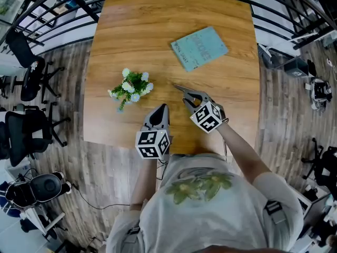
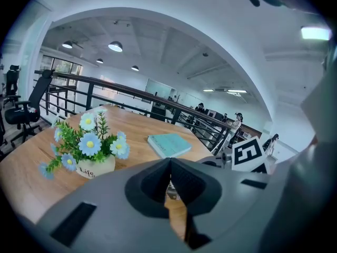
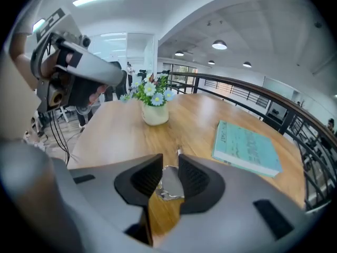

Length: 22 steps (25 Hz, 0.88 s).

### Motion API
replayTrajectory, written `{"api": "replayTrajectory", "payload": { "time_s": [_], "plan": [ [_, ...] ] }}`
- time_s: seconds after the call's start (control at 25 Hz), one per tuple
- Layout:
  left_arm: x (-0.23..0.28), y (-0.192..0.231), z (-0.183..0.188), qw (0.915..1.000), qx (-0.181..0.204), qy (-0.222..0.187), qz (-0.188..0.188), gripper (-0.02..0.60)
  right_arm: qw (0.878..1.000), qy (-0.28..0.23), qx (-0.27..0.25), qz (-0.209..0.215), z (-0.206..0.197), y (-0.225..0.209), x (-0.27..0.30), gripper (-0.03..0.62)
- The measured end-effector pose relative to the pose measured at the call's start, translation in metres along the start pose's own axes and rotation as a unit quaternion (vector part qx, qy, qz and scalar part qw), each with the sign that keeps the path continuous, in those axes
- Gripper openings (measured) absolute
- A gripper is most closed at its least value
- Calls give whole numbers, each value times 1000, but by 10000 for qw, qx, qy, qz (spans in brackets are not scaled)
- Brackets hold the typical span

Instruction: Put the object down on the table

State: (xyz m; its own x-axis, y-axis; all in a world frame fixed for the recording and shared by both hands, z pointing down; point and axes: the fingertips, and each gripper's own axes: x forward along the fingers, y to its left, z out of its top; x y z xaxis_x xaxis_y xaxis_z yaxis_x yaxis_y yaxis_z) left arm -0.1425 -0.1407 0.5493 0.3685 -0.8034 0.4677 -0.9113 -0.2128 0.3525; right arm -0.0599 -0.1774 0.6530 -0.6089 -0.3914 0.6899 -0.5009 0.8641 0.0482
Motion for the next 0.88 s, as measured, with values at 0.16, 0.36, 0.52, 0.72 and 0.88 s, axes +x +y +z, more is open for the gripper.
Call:
{"api": "replayTrajectory", "payload": {
  "time_s": [0.16, 0.36, 0.52, 0.72, 0.88],
  "plan": [
    [-6, -6, 5, 9999, 35, -79, -58, 14, 9981, -523, 331, -63, 29, -6, -24, 100],
    [-16, -15, 16, 9995, 60, -260, -144, 14, 9930, -1058, 488, -206, 63, -9, -59, 83],
    [-26, -25, 26, 9990, 105, -393, -175, 14, 9873, -1460, 538, -335, 81, -10, -86, 66],
    [-37, -36, 37, 9976, 383, -577, -78, 14, 9792, -1861, 600, -540, 95, -10, -116, 14],
    [-50, -44, 44, 9960, 469, -756, -35, 14, 9750, -2071, 610, -535, 102, -1, -137, 9]
  ]
}}
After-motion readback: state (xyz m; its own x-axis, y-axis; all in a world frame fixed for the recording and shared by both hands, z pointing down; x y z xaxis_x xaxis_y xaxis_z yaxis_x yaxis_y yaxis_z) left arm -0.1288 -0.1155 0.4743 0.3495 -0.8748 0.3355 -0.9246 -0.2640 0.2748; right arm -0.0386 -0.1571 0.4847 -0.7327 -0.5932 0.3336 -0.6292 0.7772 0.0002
